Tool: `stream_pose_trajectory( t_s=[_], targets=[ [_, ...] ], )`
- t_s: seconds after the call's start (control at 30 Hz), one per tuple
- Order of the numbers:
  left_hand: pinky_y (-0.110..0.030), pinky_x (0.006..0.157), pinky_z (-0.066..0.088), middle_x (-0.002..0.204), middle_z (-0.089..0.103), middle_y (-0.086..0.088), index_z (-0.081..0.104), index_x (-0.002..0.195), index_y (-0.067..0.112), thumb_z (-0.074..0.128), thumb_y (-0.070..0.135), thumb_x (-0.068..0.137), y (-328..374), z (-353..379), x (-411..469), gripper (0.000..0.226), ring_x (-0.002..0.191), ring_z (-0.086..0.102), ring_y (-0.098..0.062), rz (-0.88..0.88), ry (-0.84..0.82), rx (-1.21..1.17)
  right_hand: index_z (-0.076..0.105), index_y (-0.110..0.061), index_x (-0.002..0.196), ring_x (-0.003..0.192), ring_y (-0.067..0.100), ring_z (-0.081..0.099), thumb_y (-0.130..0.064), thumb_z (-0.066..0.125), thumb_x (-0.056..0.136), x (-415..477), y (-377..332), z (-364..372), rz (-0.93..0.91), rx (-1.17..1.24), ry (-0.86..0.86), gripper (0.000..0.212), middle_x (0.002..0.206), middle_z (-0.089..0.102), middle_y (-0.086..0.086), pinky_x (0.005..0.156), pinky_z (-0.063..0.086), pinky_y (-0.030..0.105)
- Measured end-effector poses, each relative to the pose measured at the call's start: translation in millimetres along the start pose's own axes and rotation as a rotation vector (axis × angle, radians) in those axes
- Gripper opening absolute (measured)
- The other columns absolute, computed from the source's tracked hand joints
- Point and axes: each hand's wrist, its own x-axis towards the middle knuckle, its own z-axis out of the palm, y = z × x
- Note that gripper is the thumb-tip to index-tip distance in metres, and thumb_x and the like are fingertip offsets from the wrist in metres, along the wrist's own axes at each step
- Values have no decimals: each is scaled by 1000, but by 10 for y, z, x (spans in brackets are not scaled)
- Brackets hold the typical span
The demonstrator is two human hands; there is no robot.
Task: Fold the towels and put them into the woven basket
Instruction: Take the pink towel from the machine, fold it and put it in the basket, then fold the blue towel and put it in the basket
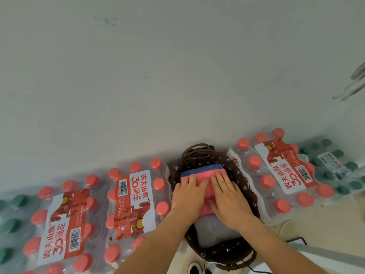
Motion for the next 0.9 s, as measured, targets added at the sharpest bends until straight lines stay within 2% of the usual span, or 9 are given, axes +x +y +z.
stream_pose_trajectory(
  t_s=[0.13, 0.2, 0.27, 0.37, 0.5, 0.6, 0.73, 0.8, 0.9],
  targets=[
    [-41, 87, 45, 123, 49, -9, 42, 138, 23, 50, 26, 91, -47, -37, -78, 48, 113, 47, -31, -23, 66, -151, 22, -19, 151, 149, 20, 2, -49, 13, 82, 17, -9, -143, -36, 101, 14, 76, 161, 11, 4, 115, 19, 48],
    [-35, 66, 51, 101, 57, -7, 60, 116, 17, 61, 20, 79, -80, -56, -138, 37, 91, 58, -28, -12, 177, -222, 19, -21, 152, 149, 19, 0, -49, 10, 83, 19, -72, -271, -32, 135, 36, 74, 161, 8, 2, 118, 11, 44],
    [-28, 50, 47, 86, 58, -2, 66, 97, 18, 68, 17, 72, -105, -113, -223, 26, 74, 59, -21, 9, 277, -248, 23, -22, 151, 149, 19, 4, -50, 5, 83, 23, -183, -409, -43, 173, 84, 75, 161, 12, 2, 118, 9, 40],
    [-28, 50, 49, 89, 58, 0, 64, 97, 18, 53, 21, 81, -176, -240, -393, 19, 74, 57, -18, 5, 378, -284, 26, -21, 150, 148, 17, 8, -41, 27, 98, 57, -399, -575, -112, 249, 108, 55, 160, 17, 2, 115, 3, 27],
    [-36, 55, 51, 89, 59, 1, 60, 107, 19, 44, 22, 89, -388, -452, -749, 24, 74, 56, -19, -126, 471, -384, 38, -19, 146, 143, 16, 24, -30, 46, 97, 92, -797, -773, -216, 387, 102, 50, 154, 31, 2, 116, 18, 26],
    [-36, 61, 51, 88, 65, 4, 61, 105, 21, 38, 30, 94, -606, -599, -1136, 27, 73, 59, -15, -221, 519, -507, 48, -18, 138, 130, 18, 44, -26, 52, 95, 42, -1187, -938, -317, 419, 107, 44, 144, 47, 1, 106, 32, 25],
    [-25, 61, 50, 81, 69, 13, 70, 94, 22, 49, 25, 95, -959, -728, -1804, 21, 69, 60, -5, -371, 602, -645, 55, -23, 131, 110, 14, 58, -28, 53, 95, -112, -1806, -1165, -447, 443, 51, 37, 124, 62, -5, 92, 46, 27],
    [-13, 62, 47, 80, 65, 23, 72, 97, 24, 55, 19, 94, -1121, -763, -2179, 18, 72, 59, 4, -449, 657, -676, 59, -29, 125, 100, 11, 62, -28, 51, 95, -215, -2123, -1263, -482, 454, -8, 31, 109, 67, -9, 88, 50, 35],
    [-11, 72, 48, 88, 62, 27, 73, 101, 24, 59, 12, 91, -1366, -752, -2783, 22, 82, 60, 3, -565, 715, -714, 61, -31, 121, 87, 4, 65, -28, 50, 95, -405, -2631, -1340, -539, 469, -77, 29, 99, 70, -13, 84, 53, 34]
  ],
)
